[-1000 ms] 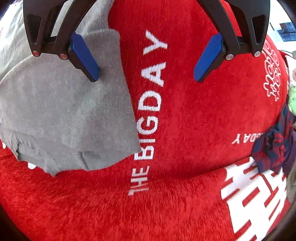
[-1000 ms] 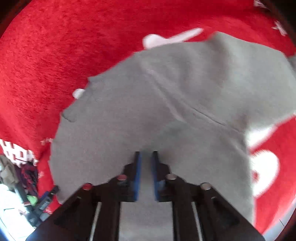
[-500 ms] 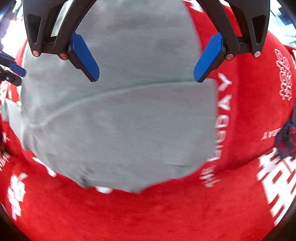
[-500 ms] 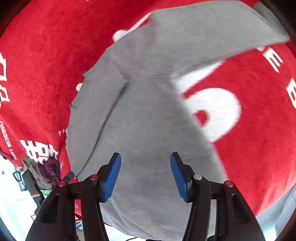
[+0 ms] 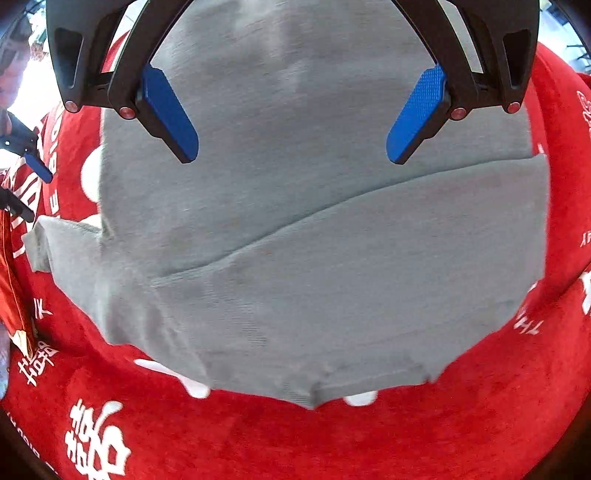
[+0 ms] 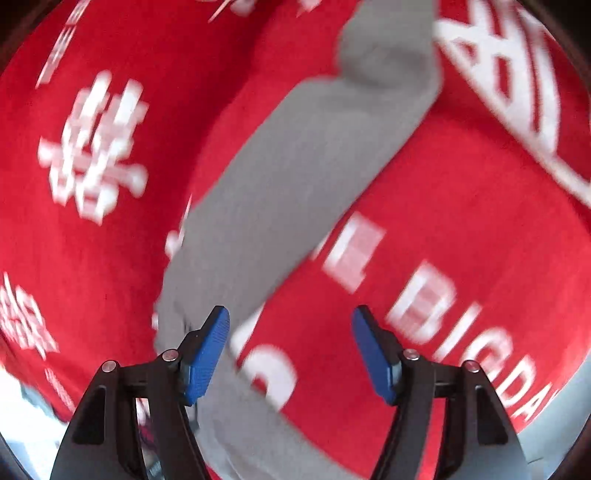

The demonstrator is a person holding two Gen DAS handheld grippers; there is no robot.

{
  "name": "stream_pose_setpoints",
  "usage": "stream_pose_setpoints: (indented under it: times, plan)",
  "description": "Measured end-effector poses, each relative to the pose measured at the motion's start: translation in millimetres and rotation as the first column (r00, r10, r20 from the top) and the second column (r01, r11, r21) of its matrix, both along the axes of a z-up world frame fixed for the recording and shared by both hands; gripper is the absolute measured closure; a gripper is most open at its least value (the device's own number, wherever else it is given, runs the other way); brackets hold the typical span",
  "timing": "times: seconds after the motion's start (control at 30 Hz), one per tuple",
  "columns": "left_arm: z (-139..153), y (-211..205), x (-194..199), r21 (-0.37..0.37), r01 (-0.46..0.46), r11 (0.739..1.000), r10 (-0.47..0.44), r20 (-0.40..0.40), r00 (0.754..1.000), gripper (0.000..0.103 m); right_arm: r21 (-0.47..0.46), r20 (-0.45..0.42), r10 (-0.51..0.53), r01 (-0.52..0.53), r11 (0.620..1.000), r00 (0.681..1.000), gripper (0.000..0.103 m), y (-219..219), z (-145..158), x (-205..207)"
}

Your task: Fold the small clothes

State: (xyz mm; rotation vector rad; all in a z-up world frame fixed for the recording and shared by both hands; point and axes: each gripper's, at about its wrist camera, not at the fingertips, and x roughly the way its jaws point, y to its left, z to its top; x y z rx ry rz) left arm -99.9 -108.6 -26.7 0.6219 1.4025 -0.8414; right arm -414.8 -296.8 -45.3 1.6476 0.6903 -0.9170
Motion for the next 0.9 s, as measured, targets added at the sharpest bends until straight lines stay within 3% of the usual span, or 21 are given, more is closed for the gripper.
stream_pose_setpoints:
  times: [0.1, 0.3, 0.57, 0.77, 0.8, 0.9]
  plan:
    - [-5.2, -14.0, -14.7, 0.014, 0.026, 1.0, -0.026, 0.0, 1.0, 0.001, -0.012, -0.014, -0.111, 0.11, 0.994, 0.994, 0.031, -18.4, -4.7, -25.9]
    - [-8.4, -32.2, -33.4, 0.022, 0.058, 0.998, -0.058, 0.008, 0.998, 0.001, -0.009, 0.021, -0.223, 0.223, 0.975, 0.975, 0.031, -45.6, -20.7, -53.5]
    - [-20.2, -55.9, -47.3, 0.041, 0.084, 0.996, -0.084, 0.007, 0.996, 0.001, -0.005, 0.079, -0.356, 0.357, 0.934, 0.931, 0.031, -69.5, -39.0, -72.0]
    - [-21.6, -70.1, -48.7, 0.041, 0.098, 0.994, -0.099, 0.028, 0.995, 0.001, 0.031, 0.142, -0.456, 0.457, 0.889, 0.878, 0.032, -78.6, -50.9, -80.2]
    - [-22.2, -73.0, -48.5, 0.041, 0.098, 0.994, -0.099, 0.031, 0.995, 0.001, 0.036, 0.151, -0.462, 0.462, 0.886, 0.874, 0.035, -79.4, -52.4, -80.1]
    - [-20.8, -73.4, -45.6, 0.045, 0.098, 0.994, -0.1, 0.048, 0.994, 0.001, 0.073, 0.143, -0.421, 0.415, 0.907, 0.896, 0.089, -84.2, -60.4, -71.9]
